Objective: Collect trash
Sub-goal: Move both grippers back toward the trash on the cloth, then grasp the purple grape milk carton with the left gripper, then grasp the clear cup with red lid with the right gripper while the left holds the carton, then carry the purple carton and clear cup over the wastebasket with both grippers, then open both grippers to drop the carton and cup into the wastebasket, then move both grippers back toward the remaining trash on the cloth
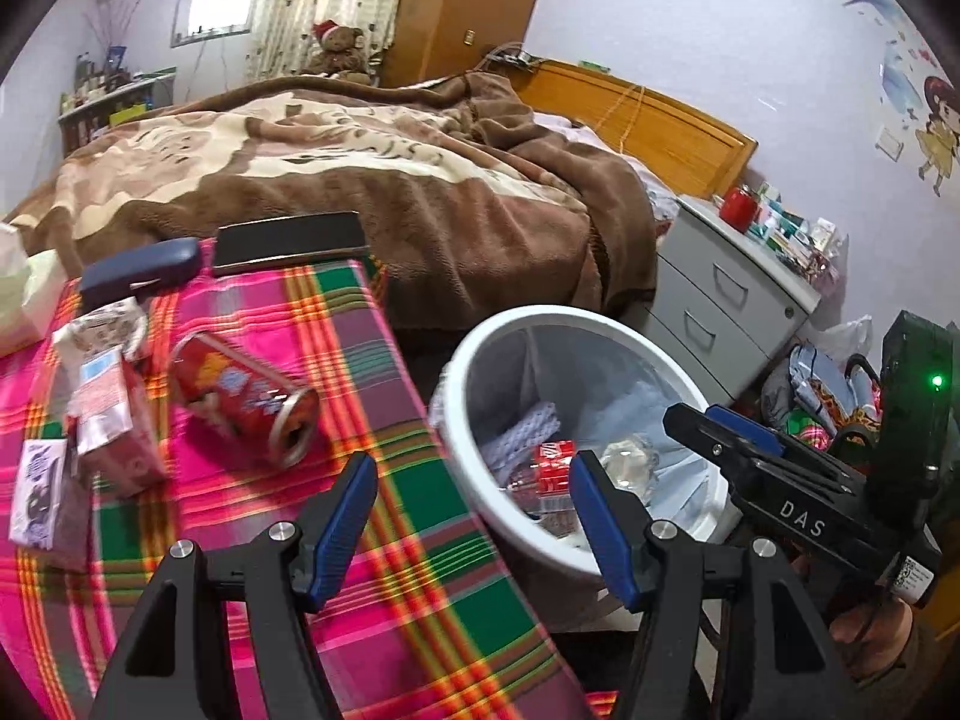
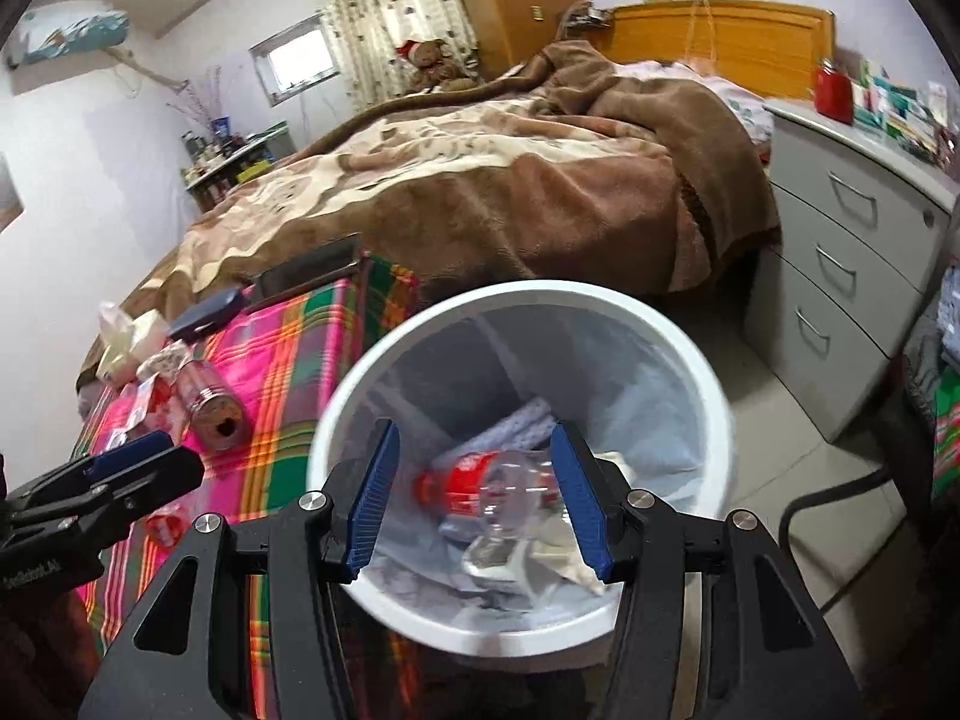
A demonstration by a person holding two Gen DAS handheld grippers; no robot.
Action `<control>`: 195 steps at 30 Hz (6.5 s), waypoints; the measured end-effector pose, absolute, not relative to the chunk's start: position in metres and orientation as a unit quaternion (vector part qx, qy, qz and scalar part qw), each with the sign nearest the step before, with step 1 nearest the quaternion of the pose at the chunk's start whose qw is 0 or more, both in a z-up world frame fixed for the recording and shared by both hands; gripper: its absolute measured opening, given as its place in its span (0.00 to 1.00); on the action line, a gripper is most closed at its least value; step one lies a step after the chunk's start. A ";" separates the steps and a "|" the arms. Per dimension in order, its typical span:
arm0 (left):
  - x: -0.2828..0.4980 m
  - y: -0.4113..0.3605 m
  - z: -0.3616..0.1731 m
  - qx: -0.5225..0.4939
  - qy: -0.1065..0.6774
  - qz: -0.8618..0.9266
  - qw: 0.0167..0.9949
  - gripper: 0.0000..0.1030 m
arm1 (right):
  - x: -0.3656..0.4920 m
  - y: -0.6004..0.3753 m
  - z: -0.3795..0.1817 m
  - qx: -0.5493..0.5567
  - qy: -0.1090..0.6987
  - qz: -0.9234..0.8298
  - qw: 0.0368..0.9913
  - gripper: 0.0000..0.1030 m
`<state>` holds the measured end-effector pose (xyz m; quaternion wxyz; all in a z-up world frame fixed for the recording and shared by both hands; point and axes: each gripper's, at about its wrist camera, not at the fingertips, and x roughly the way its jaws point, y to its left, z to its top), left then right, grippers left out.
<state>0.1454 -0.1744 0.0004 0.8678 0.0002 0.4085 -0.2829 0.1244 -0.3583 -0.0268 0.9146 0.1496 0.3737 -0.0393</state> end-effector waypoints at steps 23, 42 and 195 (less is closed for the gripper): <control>0.152 -0.027 0.002 -0.034 0.397 -0.160 0.903 0.64 | 0.138 -0.254 -0.032 0.104 0.377 0.102 0.915 0.53; 0.179 0.053 -0.032 -0.069 0.418 -0.096 0.901 0.72 | 0.148 -0.191 -0.052 0.058 0.424 0.165 0.889 0.53; 0.130 -0.176 -0.005 0.020 0.387 -0.266 0.883 0.71 | 0.118 -0.371 -0.018 0.117 0.349 -0.051 0.928 0.57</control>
